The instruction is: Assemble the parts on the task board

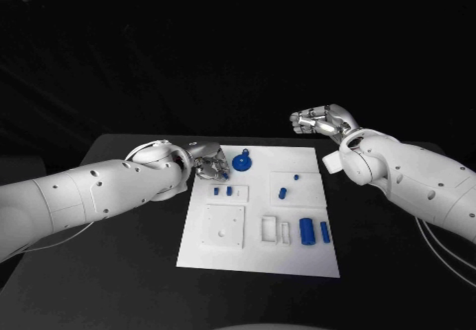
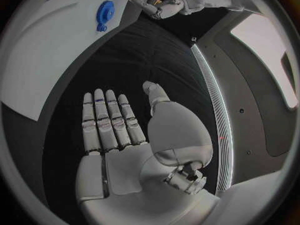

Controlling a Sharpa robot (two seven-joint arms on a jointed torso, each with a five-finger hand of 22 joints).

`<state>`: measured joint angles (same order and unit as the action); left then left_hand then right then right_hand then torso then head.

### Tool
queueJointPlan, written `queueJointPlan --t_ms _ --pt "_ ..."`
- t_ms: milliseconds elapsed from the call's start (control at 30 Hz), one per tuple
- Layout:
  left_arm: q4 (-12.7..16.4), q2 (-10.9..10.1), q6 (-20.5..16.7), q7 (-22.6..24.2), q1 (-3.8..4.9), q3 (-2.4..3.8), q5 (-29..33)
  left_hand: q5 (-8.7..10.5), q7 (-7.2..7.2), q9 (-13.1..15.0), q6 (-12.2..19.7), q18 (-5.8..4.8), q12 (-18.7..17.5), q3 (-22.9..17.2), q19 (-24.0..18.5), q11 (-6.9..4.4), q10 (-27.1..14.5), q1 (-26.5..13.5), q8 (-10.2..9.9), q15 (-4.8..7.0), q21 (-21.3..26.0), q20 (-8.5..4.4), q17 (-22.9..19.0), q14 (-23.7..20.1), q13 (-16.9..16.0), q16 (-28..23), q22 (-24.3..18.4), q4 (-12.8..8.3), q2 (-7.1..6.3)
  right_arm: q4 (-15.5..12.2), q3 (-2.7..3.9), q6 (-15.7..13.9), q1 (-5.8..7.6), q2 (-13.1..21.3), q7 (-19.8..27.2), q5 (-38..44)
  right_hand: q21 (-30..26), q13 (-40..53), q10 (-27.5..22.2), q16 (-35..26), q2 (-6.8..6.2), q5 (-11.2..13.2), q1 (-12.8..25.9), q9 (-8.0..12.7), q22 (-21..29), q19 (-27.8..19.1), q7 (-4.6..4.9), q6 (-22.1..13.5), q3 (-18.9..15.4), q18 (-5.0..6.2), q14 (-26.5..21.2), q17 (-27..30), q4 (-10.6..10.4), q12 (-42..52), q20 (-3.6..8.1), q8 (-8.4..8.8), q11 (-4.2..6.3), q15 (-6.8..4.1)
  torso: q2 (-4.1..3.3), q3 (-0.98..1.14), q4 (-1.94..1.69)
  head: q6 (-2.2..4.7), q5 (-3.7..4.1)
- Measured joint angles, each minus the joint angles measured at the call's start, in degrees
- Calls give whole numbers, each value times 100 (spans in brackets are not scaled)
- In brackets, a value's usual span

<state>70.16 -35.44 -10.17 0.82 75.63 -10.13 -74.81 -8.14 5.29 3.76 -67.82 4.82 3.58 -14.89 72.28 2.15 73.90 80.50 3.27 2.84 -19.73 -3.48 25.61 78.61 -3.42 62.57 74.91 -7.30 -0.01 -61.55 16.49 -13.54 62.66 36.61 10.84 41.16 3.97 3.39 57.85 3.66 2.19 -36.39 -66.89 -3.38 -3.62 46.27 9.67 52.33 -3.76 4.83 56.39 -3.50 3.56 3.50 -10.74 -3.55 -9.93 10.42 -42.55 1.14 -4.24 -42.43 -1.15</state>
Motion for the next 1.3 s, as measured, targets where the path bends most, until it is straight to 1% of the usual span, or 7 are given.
queueJointPlan --t_ms 200,633,733,800,1033,1167,1300 --pt "-2 17 17 -9 -8 -5 0 0 13 3 -13 -2 0 0 0 0 0 0 -1 0 0 0 0 0 1 0 0 0 0 0 2 0 0 -2 0 0 0 0 0 0 0 0 0 0 0 0 0 0 0 0 0 0 0 0 0 0 0 0 -1 -1 0 -1 5" --pt "-4 34 72 -69 -7 6 0 0 14 6 -11 -2 0 16 0 0 0 0 22 0 0 0 -1 0 2 0 -1 -15 0 2 0 0 0 4 0 0 0 0 0 0 0 0 0 0 0 0 0 0 0 0 0 0 0 0 0 0 0 0 0 2 -1 -8 16" --pt "-21 52 102 -90 -5 10 -4 0 14 6 -11 -4 0 16 -12 0 0 0 22 0 0 -12 -1 0 1 0 -1 -15 0 2 0 0 0 4 0 0 0 0 0 0 0 0 0 0 0 0 0 0 0 0 0 0 0 0 0 0 0 0 0 2 -2 -8 16" --pt "-41 70 127 -101 -4 12 -11 0 13 6 -11 -35 0 16 -22 0 0 0 22 0 0 -22 -1 0 1 0 0 -15 0 -1 0 0 0 4 0 0 0 0 0 0 0 0 0 0 0 0 0 0 0 -1 0 0 0 0 0 0 0 0 0 2 -1 -8 17" --pt "-109 117 182 -119 -22 12 -28 -1 15 5 -13 -35 0 16 -22 0 0 0 21 0 0 -22 -1 0 2 0 4 -15 0 -8 1 0 0 4 0 0 0 0 0 0 0 0 0 0 0 0 0 0 0 -1 0 0 0 0 0 0 0 0 0 2 3 -13 30" --pt "-129 130 189 -118 -31 -3 -33 0 4 3 -48 -36 0 16 -22 0 0 0 -1 0 0 -22 -1 0 2 0 3 -46 0 -12 1 0 0 7 0 0 0 0 0 0 0 0 0 0 0 0 0 0 0 0 0 0 0 0 0 0 0 0 -2 2 1 -15 42" --pt "-132 131 193 -105 -45 -24 -40 0 6 8 -61 -36 0 16 -22 0 0 2 22 0 -23 -22 9 0 2 0 3 -47 1 -15 0 0 0 9 0 0 0 0 0 0 0 0 0 0 0 0 0 0 0 0 0 0 0 0 0 0 0 0 -2 1 -1 -15 49"
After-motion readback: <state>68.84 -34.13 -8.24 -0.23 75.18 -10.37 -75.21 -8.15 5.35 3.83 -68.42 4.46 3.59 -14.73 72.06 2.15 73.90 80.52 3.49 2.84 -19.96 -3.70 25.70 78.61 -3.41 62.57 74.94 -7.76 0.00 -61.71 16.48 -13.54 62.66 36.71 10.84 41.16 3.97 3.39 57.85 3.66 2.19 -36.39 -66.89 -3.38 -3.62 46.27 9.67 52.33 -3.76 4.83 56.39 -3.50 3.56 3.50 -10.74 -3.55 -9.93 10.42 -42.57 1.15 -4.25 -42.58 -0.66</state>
